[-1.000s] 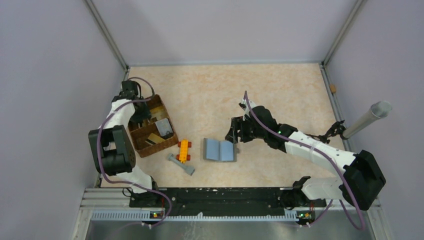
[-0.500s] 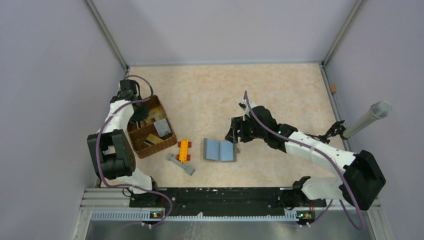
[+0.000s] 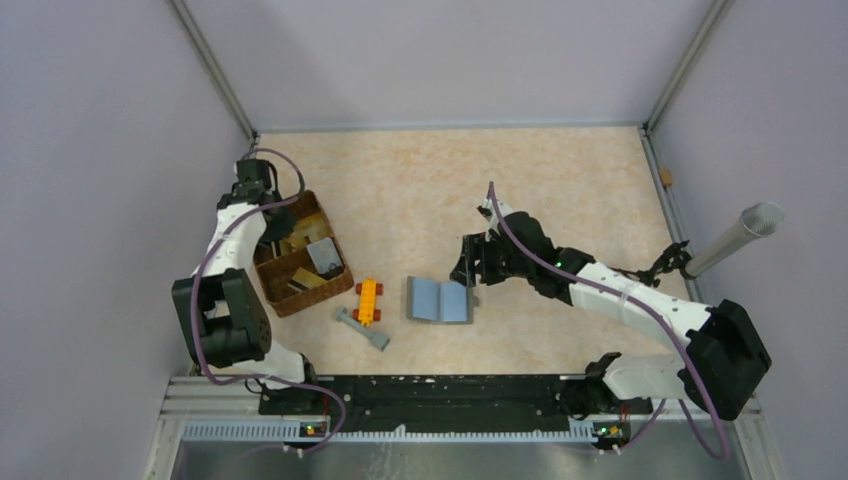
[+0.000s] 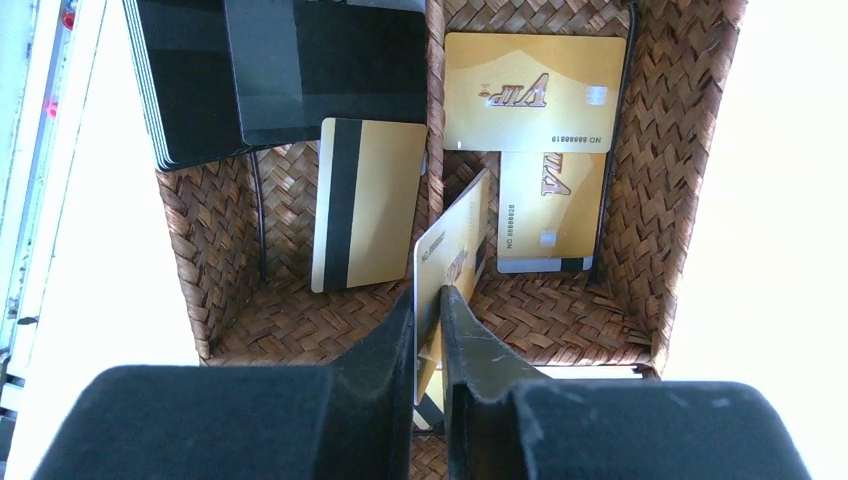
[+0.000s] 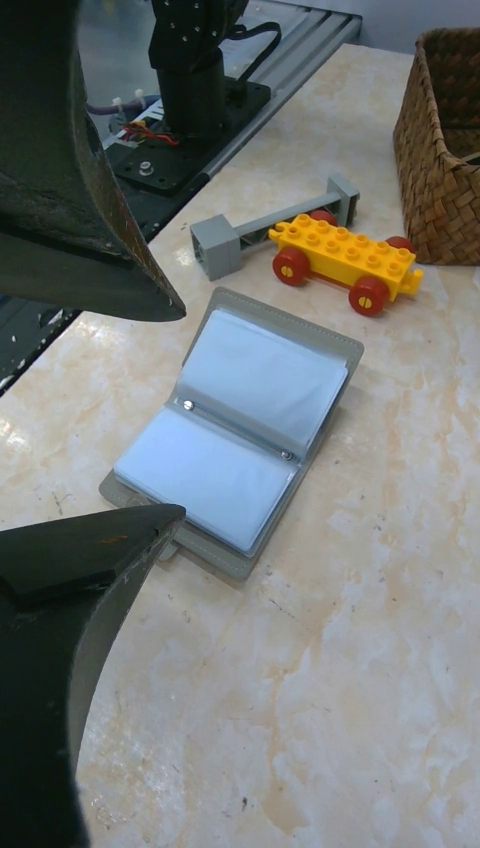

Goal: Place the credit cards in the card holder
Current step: Pick up the credit card from the storage box.

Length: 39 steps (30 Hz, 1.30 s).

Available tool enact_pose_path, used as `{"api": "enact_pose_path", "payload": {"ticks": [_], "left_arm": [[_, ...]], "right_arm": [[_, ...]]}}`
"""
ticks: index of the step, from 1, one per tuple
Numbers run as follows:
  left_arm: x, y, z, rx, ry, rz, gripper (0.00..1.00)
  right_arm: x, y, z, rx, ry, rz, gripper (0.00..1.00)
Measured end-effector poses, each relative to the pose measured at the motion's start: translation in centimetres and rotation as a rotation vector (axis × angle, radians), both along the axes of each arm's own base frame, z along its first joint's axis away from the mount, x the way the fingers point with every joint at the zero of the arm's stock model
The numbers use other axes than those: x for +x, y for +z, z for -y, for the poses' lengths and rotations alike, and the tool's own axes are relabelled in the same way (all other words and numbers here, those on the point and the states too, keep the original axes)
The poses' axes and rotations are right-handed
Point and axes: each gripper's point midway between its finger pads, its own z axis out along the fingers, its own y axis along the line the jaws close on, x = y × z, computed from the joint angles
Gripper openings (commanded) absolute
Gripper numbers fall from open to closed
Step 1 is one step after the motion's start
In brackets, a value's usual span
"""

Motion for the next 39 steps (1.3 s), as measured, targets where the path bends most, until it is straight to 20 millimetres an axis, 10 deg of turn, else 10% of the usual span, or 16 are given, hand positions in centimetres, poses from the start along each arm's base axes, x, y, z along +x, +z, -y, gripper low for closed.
{"api": "enact_pose_path", "payload": {"ticks": [28,39], "left_arm": [[-2.0,6.8,0.6,0.023,0.001,0.18,0.0],[-3.1,10.9,4.7,-0.111,-0.157,0.316,0.0]], "right_arm": [[0.0,-0.2,0.0,-0.003,0.002,-0.006,0.67],[0.3,0.8,0.3,-0.043,0.034,0.041,0.81]]}}
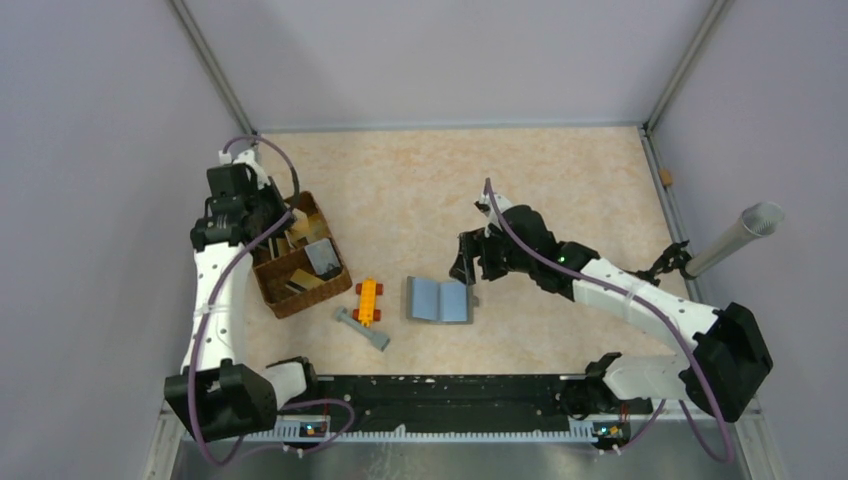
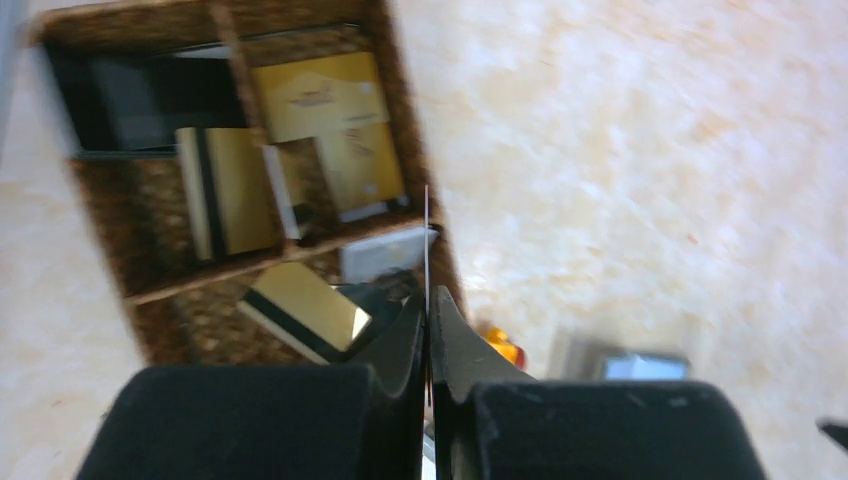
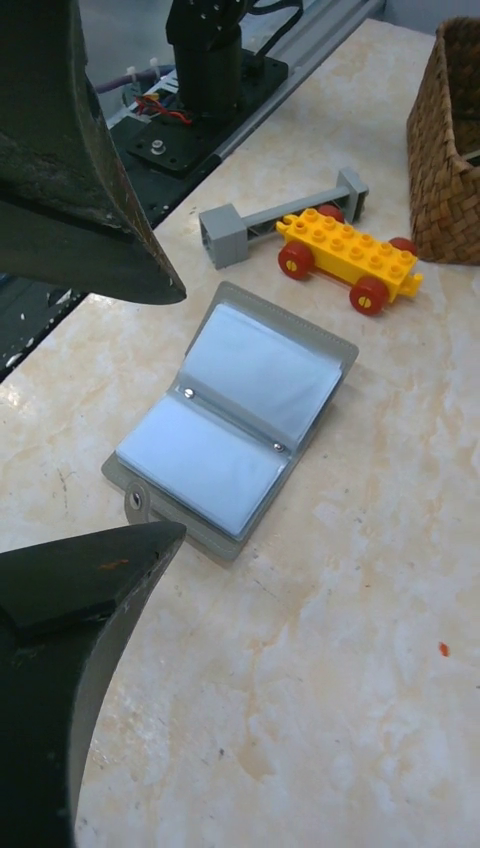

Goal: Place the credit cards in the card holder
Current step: Pick up the credit card from the storage box.

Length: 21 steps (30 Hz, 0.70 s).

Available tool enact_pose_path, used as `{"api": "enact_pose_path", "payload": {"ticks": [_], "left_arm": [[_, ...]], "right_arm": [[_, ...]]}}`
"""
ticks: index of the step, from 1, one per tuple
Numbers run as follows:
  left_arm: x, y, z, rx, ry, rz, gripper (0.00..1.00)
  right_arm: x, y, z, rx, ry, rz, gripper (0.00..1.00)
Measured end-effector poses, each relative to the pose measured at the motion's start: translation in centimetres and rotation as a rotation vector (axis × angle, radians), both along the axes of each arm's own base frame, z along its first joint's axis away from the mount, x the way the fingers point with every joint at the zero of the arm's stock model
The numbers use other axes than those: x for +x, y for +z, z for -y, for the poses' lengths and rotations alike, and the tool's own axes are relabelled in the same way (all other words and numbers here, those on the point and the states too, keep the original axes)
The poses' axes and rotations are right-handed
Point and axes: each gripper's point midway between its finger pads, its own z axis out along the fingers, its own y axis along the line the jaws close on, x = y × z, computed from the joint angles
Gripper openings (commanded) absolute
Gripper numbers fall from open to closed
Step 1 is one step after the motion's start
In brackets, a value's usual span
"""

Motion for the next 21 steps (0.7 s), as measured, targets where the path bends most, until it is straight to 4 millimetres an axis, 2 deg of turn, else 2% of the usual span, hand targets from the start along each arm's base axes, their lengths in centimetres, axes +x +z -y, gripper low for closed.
{"api": "enact_pose_path", "payload": {"ticks": [2,4,6,9,11,15,21], "left_arm": [[-0.2,0.7,2.0,-0.044,-0.088,0.019,0.0],[-0.4,1.4,5.2,-0.079,-0.213,0.033,0.0],[-1.2,2.0,10.0,-0.11,-0.399,0.044,0.0],[-4.0,2.7,17.0,-0.18,-0.684,0.048,0.0],[-6.3,3.2,20.1,-0.237,-0.835,0.04,0.0],[-10.2,4.3,23.8,-0.351,-1.062,0.035,0.0],[-15.9,5.4,26.7,-0.489,-1.312,0.024,0.0]], "right_arm": [[0.3,1.4,0.1,0.003,0.024,0.04,0.83],[0.7,3.1,0.2,0.034,0.05,0.077,0.84],[1.3,5.5,0.7,0.088,0.076,0.121,0.84],[1.4,9.1,1.0,0.162,0.139,0.192,0.84],[0.2,11.6,0.3,0.222,0.233,0.235,0.84],[-3.1,14.2,-1.2,0.339,0.432,0.25,0.83],[-6.5,15.6,-2.5,0.459,0.633,0.196,0.75]]}}
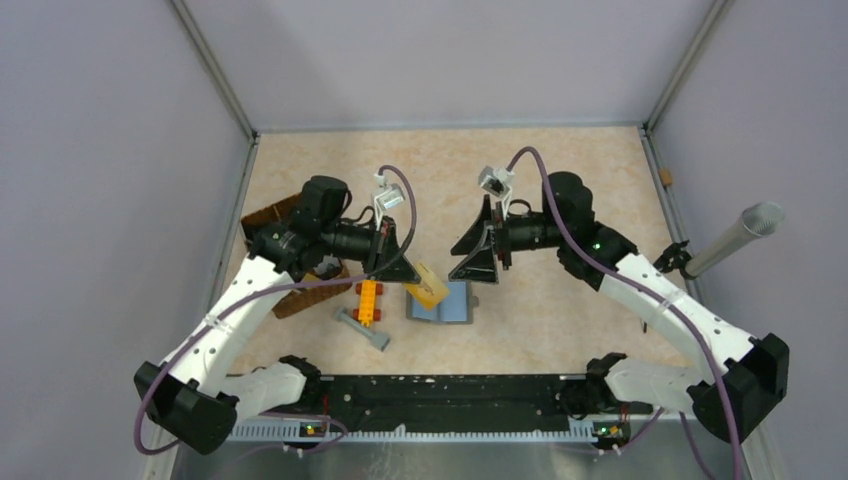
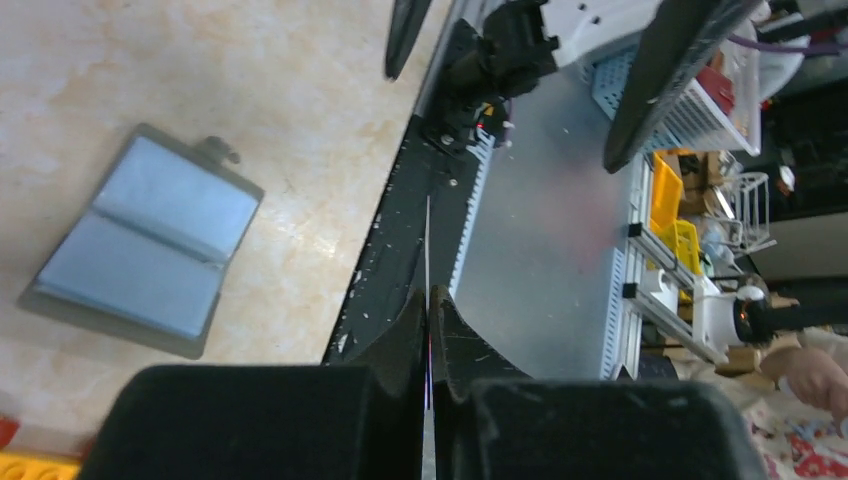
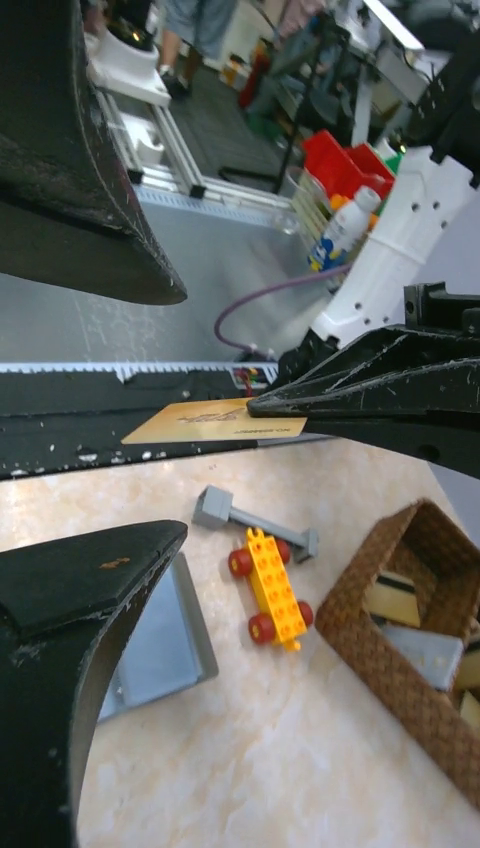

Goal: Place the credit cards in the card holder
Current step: Pick up the credit card from the storage box, then insert the credit card into the card holder.

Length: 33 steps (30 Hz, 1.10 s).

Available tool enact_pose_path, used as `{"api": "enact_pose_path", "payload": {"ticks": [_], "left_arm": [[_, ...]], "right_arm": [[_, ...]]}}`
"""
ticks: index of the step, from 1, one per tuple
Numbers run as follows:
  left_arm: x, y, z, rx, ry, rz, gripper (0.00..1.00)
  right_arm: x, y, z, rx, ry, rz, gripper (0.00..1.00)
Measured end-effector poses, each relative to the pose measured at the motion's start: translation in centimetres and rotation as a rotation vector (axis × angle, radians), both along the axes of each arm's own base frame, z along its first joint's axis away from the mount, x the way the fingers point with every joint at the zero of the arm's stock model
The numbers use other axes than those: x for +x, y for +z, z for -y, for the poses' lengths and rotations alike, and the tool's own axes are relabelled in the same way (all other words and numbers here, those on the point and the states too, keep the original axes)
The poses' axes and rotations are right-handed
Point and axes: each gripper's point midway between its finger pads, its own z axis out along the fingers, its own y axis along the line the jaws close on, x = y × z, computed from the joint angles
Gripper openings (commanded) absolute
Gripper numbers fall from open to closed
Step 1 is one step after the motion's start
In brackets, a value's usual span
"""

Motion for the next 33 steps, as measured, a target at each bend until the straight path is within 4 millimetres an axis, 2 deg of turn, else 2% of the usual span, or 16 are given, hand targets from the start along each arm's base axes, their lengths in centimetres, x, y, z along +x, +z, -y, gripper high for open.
{"api": "enact_pose_path", "payload": {"ticks": [3,6,9,11,12,14,15,16,17,18,19,22,27,30,33], "left_arm": [[-1.6,0.6,0.4,-0.046,-0.07,-0.001,0.0],[-2.3,1.0,0.5,-0.081,-0.099,0.004,0.0],[-2.6,1.2,0.5,-0.1,-0.108,0.007,0.0],[-2.5,1.2,0.6,-0.103,-0.108,0.01,0.0],[-2.5,1.1,0.6,-0.106,-0.109,0.008,0.0],[-2.9,1.2,0.6,-0.12,-0.122,-0.007,0.03],[-2.9,1.1,0.7,-0.125,-0.122,-0.005,0.24],[-2.8,0.9,0.7,-0.127,-0.116,-0.004,0.52],[-2.5,0.5,0.8,-0.125,-0.105,0.001,0.73],[-2.1,0.0,0.8,-0.114,-0.08,-0.004,0.89],[-1.5,-0.7,0.8,-0.092,-0.039,-0.015,0.97],[0.9,-3.3,0.4,-0.007,0.112,-0.022,0.99],[4.7,-9.6,-0.9,0.144,0.391,-0.118,0.99],[5.5,-14.2,-1.6,0.232,0.509,-0.221,0.99],[5.2,-17.8,-2.2,0.317,0.585,-0.294,0.98]], "right_arm": [[-1.2,-0.3,-0.9,0.003,0.07,-0.03,0.67],[-2.4,-1.2,-2.2,-0.01,0.135,-0.067,0.54],[-3.8,-2.1,-3.5,-0.02,0.203,-0.109,0.34],[-4.6,-2.3,-4.0,-0.009,0.235,-0.127,0.08],[-4.8,-2.3,-4.1,-0.004,0.241,-0.128,0.0],[-4.6,-2.8,-4.2,-0.005,0.223,-0.152,0.0],[-4.4,-3.1,-4.3,-0.011,0.202,-0.162,0.0],[-4.1,-3.6,-4.3,-0.02,0.178,-0.173,0.0],[-3.8,-3.9,-4.4,-0.027,0.153,-0.181,0.0],[-3.1,-4.4,-4.5,-0.039,0.109,-0.182,0.0],[-2.5,-5.1,-4.6,-0.054,0.064,-0.189,0.0],[0.0,-8.9,-3.9,-0.118,-0.124,-0.249,0.0],[1.8,-17.1,-0.7,-0.231,-0.384,-0.424,0.0],[2.2,-19.4,0.3,-0.239,-0.484,-0.482,0.0],[2.9,-19.9,0.6,-0.209,-0.55,-0.502,0.0]]}}
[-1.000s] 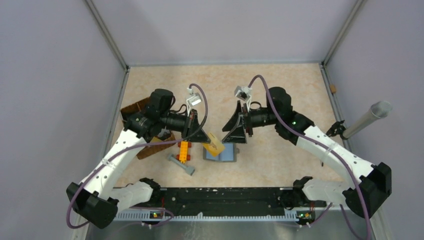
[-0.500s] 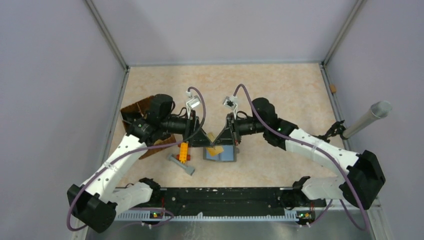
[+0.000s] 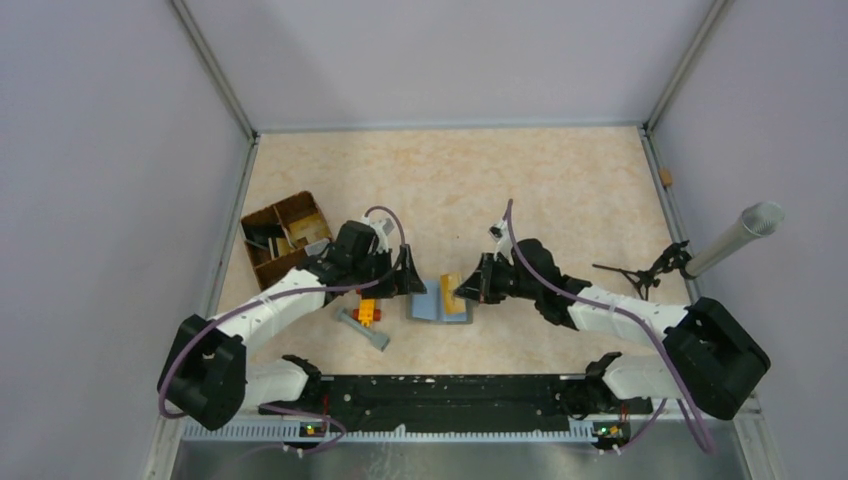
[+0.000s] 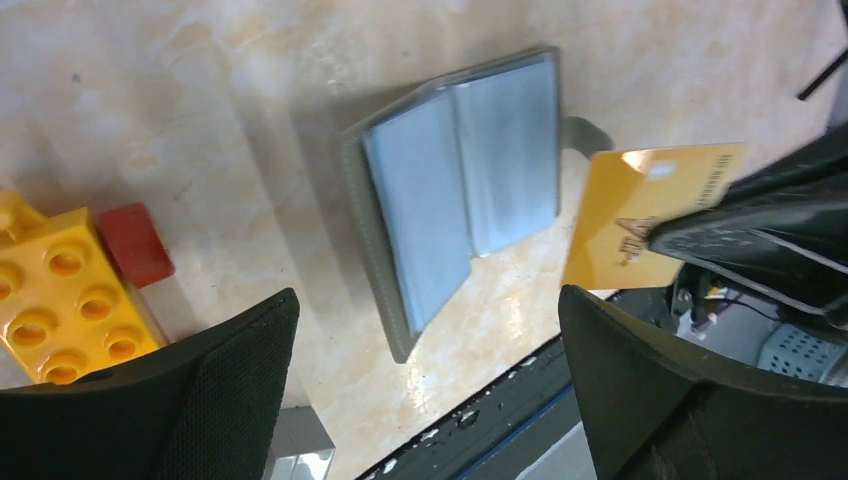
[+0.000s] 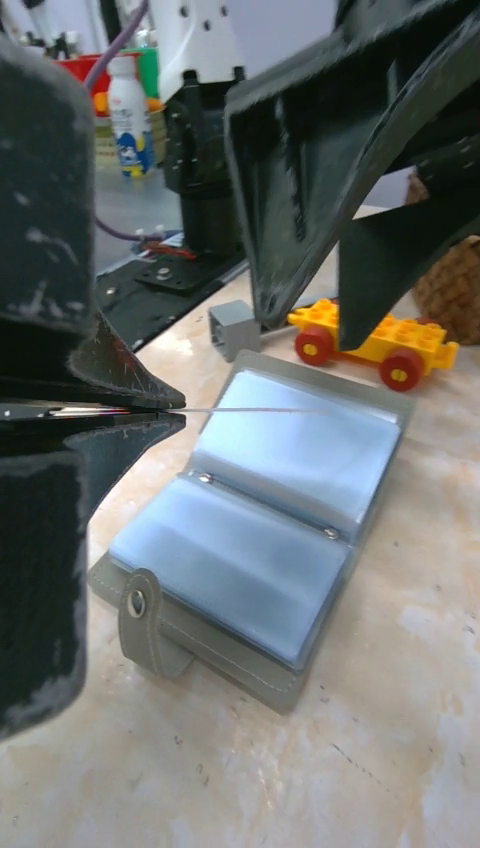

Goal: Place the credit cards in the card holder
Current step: Insert the credit card into the card holder.

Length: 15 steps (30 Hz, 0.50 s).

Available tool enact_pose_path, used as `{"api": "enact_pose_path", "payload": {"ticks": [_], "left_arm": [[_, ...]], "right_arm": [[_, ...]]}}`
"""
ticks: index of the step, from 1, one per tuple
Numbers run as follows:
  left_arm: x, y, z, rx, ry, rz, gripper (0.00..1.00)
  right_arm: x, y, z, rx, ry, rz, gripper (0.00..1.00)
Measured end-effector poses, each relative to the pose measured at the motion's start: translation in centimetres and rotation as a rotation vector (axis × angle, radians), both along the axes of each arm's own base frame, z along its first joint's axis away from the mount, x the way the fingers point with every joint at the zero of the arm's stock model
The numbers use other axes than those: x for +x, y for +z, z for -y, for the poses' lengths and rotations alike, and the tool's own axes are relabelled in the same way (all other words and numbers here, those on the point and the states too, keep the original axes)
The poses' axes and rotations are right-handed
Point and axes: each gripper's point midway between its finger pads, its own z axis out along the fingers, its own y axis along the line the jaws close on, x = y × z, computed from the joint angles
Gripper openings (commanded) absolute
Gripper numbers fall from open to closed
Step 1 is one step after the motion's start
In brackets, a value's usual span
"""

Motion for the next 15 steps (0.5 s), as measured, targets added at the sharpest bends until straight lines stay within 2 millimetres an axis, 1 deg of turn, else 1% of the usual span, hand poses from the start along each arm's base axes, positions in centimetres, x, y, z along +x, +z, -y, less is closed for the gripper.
{"api": "enact_pose_path", "payload": {"ticks": [2,6,9,11,15], "left_arm": [[0.0,-1.3,-0.2,0.031,0.033,-0.026,0.94],[0.4,-2.5,0.0,0.04,0.07,-0.05,0.75],[0.6,-3.3,0.1,0.039,0.086,-0.067,0.68],[0.7,-3.8,0.2,0.037,0.092,-0.077,0.65],[0.7,-4.5,0.4,0.035,0.097,-0.091,0.57]], "right_arm": [[0.5,0.0,-0.1,0.018,-0.036,-0.002,0.0],[1.4,-0.7,-0.4,0.038,-0.086,-0.026,0.0],[1.6,-1.7,-0.5,0.041,-0.115,-0.061,0.0],[1.6,-2.3,-0.4,0.045,-0.13,-0.081,0.0],[1.7,-3.0,-0.4,0.049,-0.157,-0.115,0.0]]}}
